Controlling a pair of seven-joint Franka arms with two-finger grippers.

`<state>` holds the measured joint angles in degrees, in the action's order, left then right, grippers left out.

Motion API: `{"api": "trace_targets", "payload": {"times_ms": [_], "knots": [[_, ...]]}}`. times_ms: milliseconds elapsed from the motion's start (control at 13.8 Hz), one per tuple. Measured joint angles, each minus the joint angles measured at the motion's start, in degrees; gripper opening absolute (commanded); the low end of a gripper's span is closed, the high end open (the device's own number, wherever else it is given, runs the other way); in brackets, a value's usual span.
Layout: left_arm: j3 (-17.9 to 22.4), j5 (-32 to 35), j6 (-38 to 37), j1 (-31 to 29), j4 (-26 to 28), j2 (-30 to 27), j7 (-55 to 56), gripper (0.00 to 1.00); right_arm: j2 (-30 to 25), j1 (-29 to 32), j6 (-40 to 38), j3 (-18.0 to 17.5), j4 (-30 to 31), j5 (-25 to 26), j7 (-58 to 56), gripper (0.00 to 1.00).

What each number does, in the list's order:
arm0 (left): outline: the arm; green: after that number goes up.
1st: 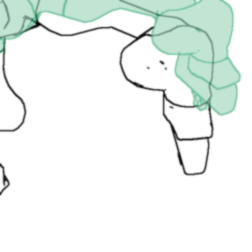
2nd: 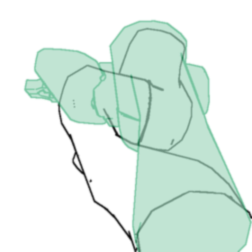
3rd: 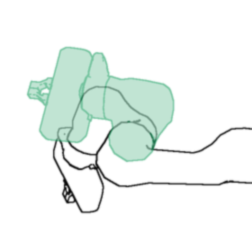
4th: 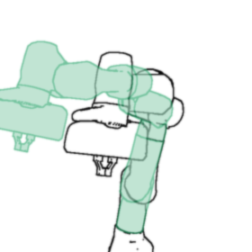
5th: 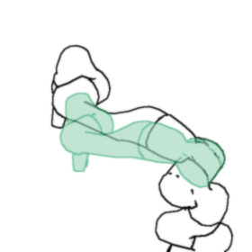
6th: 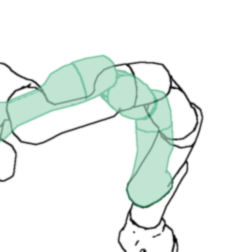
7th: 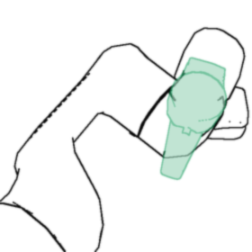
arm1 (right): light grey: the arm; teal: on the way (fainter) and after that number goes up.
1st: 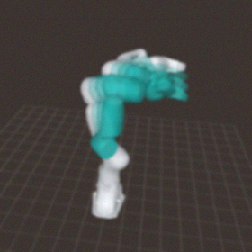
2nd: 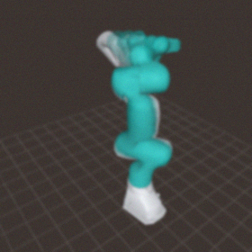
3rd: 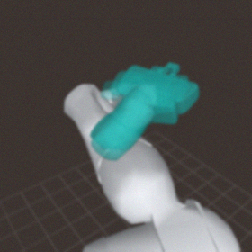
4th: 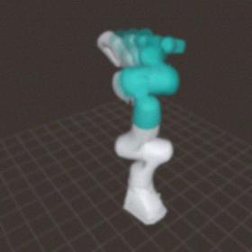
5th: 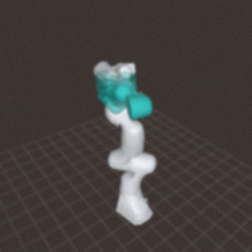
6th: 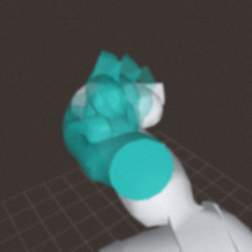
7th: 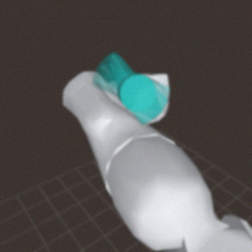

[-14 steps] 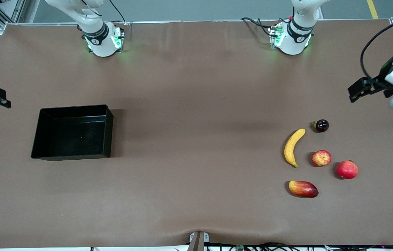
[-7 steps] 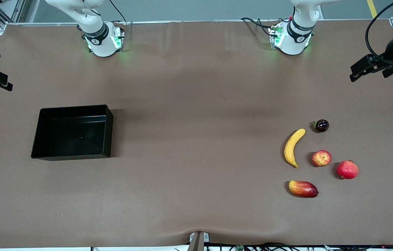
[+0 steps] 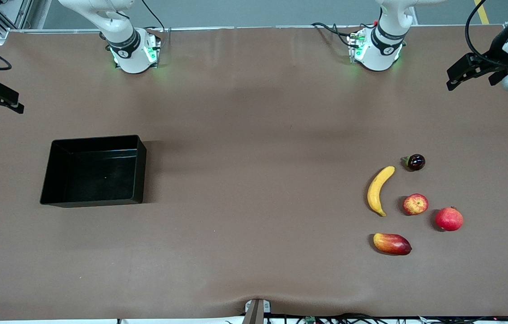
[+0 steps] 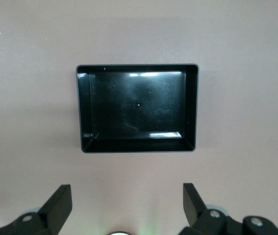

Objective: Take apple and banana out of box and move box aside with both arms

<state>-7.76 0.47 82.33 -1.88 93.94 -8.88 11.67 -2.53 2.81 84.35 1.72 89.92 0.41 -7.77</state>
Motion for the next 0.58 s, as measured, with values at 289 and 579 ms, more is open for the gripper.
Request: {"api": "trace_targets", "payload": {"times_ms": [289, 579], "knots": [[0.5, 0.0, 0.6, 0.0, 0.7, 0.1, -0.1, 1.0, -0.8, -0.1, 0.4, -0.5, 0.6, 0.0, -0.1, 1.0], [0.7, 0.0, 0.7, -1.1, 0.7, 0.3, -0.7, 1.0, -0.8, 0.0, 1.1, -0.3, 0.5, 0.0, -0.3, 1.0]]}}
